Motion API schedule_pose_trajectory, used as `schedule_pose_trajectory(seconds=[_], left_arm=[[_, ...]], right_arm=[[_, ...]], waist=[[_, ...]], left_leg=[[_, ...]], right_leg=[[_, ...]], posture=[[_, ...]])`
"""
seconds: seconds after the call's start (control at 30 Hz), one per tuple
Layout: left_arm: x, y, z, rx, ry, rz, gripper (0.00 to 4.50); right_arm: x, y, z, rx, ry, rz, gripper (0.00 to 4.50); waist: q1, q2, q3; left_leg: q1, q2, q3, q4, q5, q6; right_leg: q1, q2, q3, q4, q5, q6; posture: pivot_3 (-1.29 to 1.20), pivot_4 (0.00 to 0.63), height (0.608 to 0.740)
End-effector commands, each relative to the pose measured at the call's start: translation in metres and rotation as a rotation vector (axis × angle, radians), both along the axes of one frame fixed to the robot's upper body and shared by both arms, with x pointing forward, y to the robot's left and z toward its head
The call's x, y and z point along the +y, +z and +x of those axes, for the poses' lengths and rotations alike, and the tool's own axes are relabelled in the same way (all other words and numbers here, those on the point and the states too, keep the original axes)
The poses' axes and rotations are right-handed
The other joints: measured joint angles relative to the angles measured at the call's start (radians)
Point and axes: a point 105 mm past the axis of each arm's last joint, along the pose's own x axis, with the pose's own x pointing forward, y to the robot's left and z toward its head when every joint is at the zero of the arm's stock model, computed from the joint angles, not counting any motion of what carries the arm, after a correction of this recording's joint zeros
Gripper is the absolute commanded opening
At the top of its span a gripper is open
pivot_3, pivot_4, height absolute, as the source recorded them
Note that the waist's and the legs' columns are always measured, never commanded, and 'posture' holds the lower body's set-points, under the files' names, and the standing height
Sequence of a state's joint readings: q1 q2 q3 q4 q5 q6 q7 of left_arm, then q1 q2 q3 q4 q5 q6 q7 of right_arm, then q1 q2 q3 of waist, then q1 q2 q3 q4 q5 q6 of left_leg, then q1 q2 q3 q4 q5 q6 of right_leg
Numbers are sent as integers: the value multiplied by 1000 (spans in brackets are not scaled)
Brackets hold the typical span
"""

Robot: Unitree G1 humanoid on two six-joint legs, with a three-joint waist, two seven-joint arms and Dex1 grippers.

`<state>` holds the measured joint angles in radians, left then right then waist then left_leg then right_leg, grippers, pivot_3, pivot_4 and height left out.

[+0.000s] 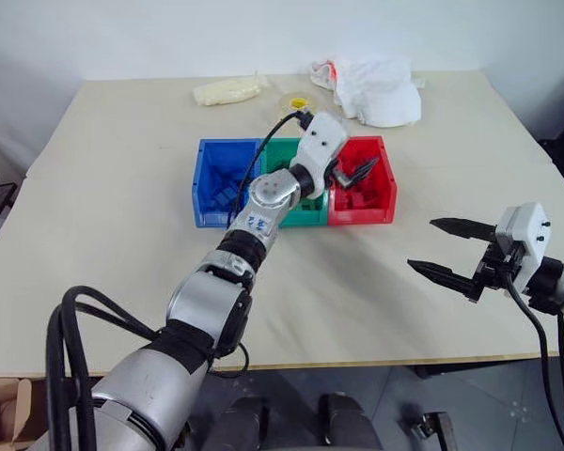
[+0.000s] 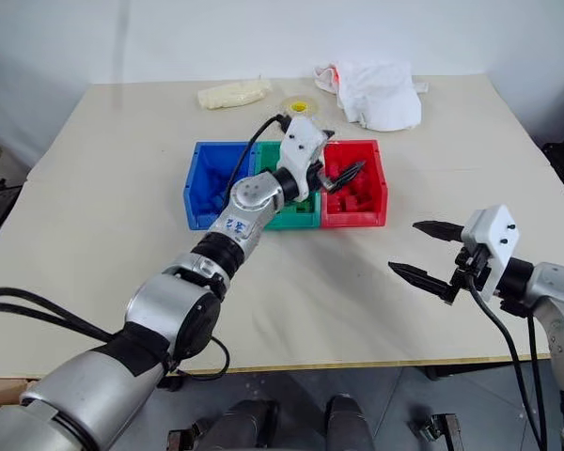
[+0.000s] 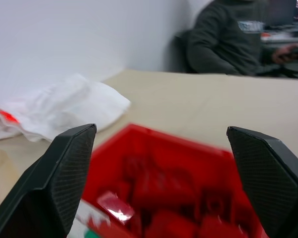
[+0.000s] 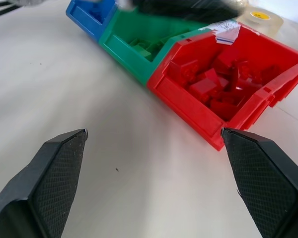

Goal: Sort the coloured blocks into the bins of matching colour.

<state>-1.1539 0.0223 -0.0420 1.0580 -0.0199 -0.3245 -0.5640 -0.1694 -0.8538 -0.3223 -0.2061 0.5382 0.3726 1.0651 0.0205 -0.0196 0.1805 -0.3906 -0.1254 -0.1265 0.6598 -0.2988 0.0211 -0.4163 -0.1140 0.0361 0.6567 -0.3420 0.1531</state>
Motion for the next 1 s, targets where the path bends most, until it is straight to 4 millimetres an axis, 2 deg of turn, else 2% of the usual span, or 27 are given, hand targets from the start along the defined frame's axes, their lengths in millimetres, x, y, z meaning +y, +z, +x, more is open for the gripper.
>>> schedule_pose_trajectory(seconds=[0.03,0.17,0.2,0.23,0.27,0.3,0.4,0.47,0.53,0.63,0.7,0.77,1.0], left_arm=[[17,6,-18,-67,-108,30,4474],[39,-2,-36,-24,-169,55,4474],[53,-6,-41,6,-158,48,4474],[78,-16,-51,22,-153,61,4474],[94,-21,-60,34,-152,76,4474],[120,-33,-75,72,-153,98,4474],[155,-48,-100,152,-134,152,4474],[189,-60,-114,219,-89,205,4474],[216,-64,-128,267,-59,240,4474],[252,-56,-132,240,40,266,4474],[267,-48,-129,216,90,257,4474],[272,-42,-126,196,114,242,4474],[270,-31,-120,148,107,200,4474]], right_arm=[[1,8,4,-21,32,-25,4500],[3,10,11,-18,61,-27,4500],[4,10,14,-15,73,-33,4500],[7,10,18,-10,92,-38,4500],[8,10,21,-6,106,-43,4500],[10,10,25,-2,124,-51,4500],[11,11,30,5,151,-68,4500],[9,6,31,27,175,-111,4500],[7,5,33,39,189,-137,4500],[5,6,38,48,210,-170,4500],[4,6,40,52,223,-190,4500],[4,6,42,52,228,-196,4500],[5,7,45,44,239,-207,4500]], waist=[[0,0,0],[3,0,0],[5,0,0],[4,0,0],[-5,1,0],[-9,1,-1],[-24,2,-1],[-15,2,-1],[-15,3,0],[-6,4,0],[-2,4,0],[1,4,0],[-1,4,0]], left_leg=[[0,0,0,0,0,0],[-1,0,0,2,0,0],[-1,0,0,2,0,0],[-1,0,-1,3,0,0],[-1,0,-1,3,0,0],[0,0,0,2,-1,0],[2,6,-1,0,-2,-3],[1,7,-3,1,-3,-3],[1,7,-3,2,-3,-3],[2,6,-3,2,-3,-3],[2,6,-3,2,-3,-3],[2,7,-3,2,-3,-3],[2,7,-2,1,-4,-3]], right_leg=[[0,0,0,0,0,0],[-1,0,0,1,0,0],[-1,0,0,1,0,0],[0,-1,0,1,0,0],[0,-1,0,1,0,0],[0,-1,1,0,0,0],[0,-1,1,1,1,-2],[0,0,-1,0,1,-4],[1,0,-2,-1,1,-4],[3,0,-2,-4,1,-5],[3,0,-3,-4,1,-5],[3,0,-3,-4,1,-5],[2,0,-3,-4,1,-5]], posture=[[0,150,740],[0,150,740],[0,150,740],[0,150,740],[0,150,740],[0,150,740],[0,150,740],[0,150,740],[0,150,740],[0,150,740],[0,150,740],[0,150,740],[0,150,740]])
